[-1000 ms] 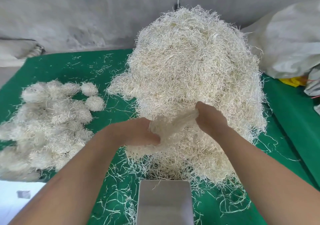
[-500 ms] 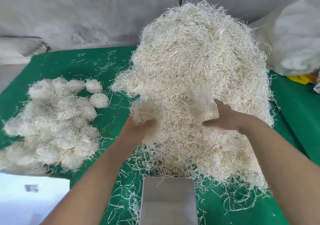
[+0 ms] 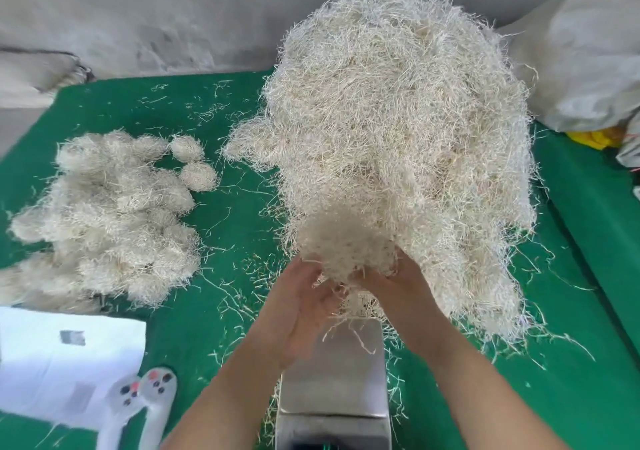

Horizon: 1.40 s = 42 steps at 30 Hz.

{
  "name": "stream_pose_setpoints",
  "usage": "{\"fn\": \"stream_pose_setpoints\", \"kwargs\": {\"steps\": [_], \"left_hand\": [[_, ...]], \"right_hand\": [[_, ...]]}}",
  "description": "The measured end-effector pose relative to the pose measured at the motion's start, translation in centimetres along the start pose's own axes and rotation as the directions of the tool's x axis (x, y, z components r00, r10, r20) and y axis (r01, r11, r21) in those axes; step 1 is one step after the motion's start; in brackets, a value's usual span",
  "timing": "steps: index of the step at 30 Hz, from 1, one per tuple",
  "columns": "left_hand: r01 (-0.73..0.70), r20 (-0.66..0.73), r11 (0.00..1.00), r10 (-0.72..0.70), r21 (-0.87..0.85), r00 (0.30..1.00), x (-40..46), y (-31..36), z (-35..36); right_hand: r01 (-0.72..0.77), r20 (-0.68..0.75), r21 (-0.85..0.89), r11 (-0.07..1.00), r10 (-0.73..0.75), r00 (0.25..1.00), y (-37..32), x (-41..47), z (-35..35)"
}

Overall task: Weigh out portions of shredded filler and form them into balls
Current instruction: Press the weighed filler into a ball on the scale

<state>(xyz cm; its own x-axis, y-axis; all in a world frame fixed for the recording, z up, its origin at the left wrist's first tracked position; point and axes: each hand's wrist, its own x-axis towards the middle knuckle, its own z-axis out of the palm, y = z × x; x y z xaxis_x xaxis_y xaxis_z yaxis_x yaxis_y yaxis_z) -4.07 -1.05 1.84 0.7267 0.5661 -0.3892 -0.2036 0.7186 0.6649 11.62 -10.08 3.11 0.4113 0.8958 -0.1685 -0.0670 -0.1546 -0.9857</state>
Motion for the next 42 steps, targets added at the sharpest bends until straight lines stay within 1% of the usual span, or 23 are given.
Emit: {"fn": "stream_pose_setpoints", "kwargs": {"steps": [2, 3, 4, 5, 7, 8, 9, 11, 13, 15, 17, 18, 19, 21, 23, 25, 27, 28, 30, 33, 36, 39, 42], "left_hand": [[0.012, -0.024, 0.998, -0.011, 0.064, 1.000, -1.3, 0.6, -2.6], [0.013, -0.079, 0.992, -0.003, 0.122, 0.997, -2.0, 0.7, -3.7], [0.013, -0.154, 0.982, 0.016, 0.188, 0.988, -2.8, 0.6, -4.6], [0.008, -0.213, 0.965, 0.050, 0.264, 0.976, -3.5, 0.2, -5.3], [0.027, -0.204, 0.874, 0.083, 0.484, 0.976, -4.7, -1.1, -5.9], [0.060, -0.172, 0.802, 0.054, 0.594, 0.984, -5.2, -2.1, -5.8], [0.091, -0.166, 0.734, 0.029, 0.673, 0.986, -5.3, -3.2, -5.9], [0.111, -0.208, 0.633, 0.081, 0.766, 0.975, -5.0, -5.2, -6.4], [0.155, -0.276, 0.538, 0.152, 0.828, 0.949, -4.8, -6.1, -6.5], [0.237, -0.353, 0.459, 0.184, 0.856, 0.917, -4.9, -6.5, -6.9], [0.406, -0.478, 0.358, 0.141, 0.841, 0.867, -4.8, -6.7, -7.8], [0.453, -0.517, 0.349, 0.114, 0.820, 0.848, -4.8, -6.7, -8.1], [0.456, -0.526, 0.375, 0.107, 0.807, 0.843, -4.8, -6.6, -8.4], [0.372, -0.494, 0.465, 0.170, 0.803, 0.853, -5.2, -6.4, -8.2], [0.285, -0.495, 0.569, 0.253, 0.771, 0.831, -5.8, -6.3, -8.1], [0.238, -0.538, 0.671, 0.281, 0.703, 0.795, -6.0, -6.1, -8.0], [0.212, -0.555, 0.701, 0.305, 0.681, 0.774, -5.8, -6.2, -8.1], [0.207, -0.545, 0.683, 0.324, 0.700, 0.773, -5.7, -6.4, -8.0], [0.197, -0.475, 0.578, 0.381, 0.792, 0.793, -5.7, -6.6, -7.7], [0.094, -0.224, 0.288, 0.461, 0.953, 0.859, -6.1, -6.9, -7.1], [-0.010, -0.002, 0.023, 0.443, 1.000, 0.897, -6.3, -6.7, -6.3], [-0.074, 0.112, -0.102, 0.444, 0.992, 0.889, -6.6, -6.6, -5.5], [-0.099, 0.157, -0.148, 0.461, 0.984, 0.873, -6.9, -6.5, -4.9]], "right_hand": [[-0.053, -0.074, 0.042, 0.998, 0.056, 0.996, 1.1, -1.1, -0.3], [-0.076, -0.082, 0.056, 0.996, 0.080, 0.993, 1.6, -1.6, -0.4], [-0.091, -0.043, 0.050, 0.995, 0.093, 0.995, 2.1, -2.1, -0.4], [-0.114, 0.055, 0.032, 0.993, 0.112, 0.992, 2.4, -2.6, -0.2], [-0.167, 0.287, -0.040, 0.985, 0.171, 0.942, 3.5, -3.4, 0.3], [-0.179, 0.345, -0.112, 0.977, 0.207, 0.916, 4.5, -3.6, 0.6], [-0.169, 0.351, -0.203, 0.964, 0.233, 0.907, 5.4, -3.8, 0.9], [-0.103, 0.264, -0.442, 0.891, 0.239, 0.934, 7.2, -4.0, 1.5], [-0.071, 0.171, -0.641, 0.764, 0.232, 0.958, 8.7, -4.1, 1.3], [-0.083, 0.127, -0.720, 0.689, 0.248, 0.960, 9.5, -4.2, 0.7], [-0.097, 0.091, -0.729, 0.678, 0.236, 0.967, 10.0, -4.5, -0.1], [-0.110, 0.060, -0.722, 0.684, 0.220, 0.974, 10.2, -4.6, -0.4], [-0.118, 0.033, -0.726, 0.678, 0.206, 0.978, 10.2, -4.7, -0.7], [-0.124, 0.016, -0.720, 0.682, 0.195, 0.981, 9.9, -4.9, -1.3], [-0.114, 0.024, -0.712, 0.693, 0.186, 0.982, 9.2, -4.9, -1.9], [-0.068, 0.007, -0.781, 0.621, 0.118, 0.993, 8.5, -4.7, -2.4], [-0.052, -0.045, -0.846, 0.531, 0.027, 0.999, 8.1, -4.6, -2.6], [-0.047, -0.068, -0.842, 0.537, -0.020, 0.997, 8.0, -4.6, -2.5], [0.014, -0.061, -0.771, 0.636, -0.096, 0.993, 7.8, -4.9, -2.0], [0.123, 0.075, -0.689, 0.714, -0.099, 0.992, 7.5, -5.9, -0.7], [0.171, 0.112, -0.668, 0.725, -0.129, 0.985, 7.5, -6.4, 0.5], [0.212, 0.163, -0.722, 0.659, -0.136, 0.977, 7.7, -7.0, 1.3], [0.225, 0.188, -0.744, 0.629, -0.127, 0.974, 7.8, -7.4, 1.7]]}}
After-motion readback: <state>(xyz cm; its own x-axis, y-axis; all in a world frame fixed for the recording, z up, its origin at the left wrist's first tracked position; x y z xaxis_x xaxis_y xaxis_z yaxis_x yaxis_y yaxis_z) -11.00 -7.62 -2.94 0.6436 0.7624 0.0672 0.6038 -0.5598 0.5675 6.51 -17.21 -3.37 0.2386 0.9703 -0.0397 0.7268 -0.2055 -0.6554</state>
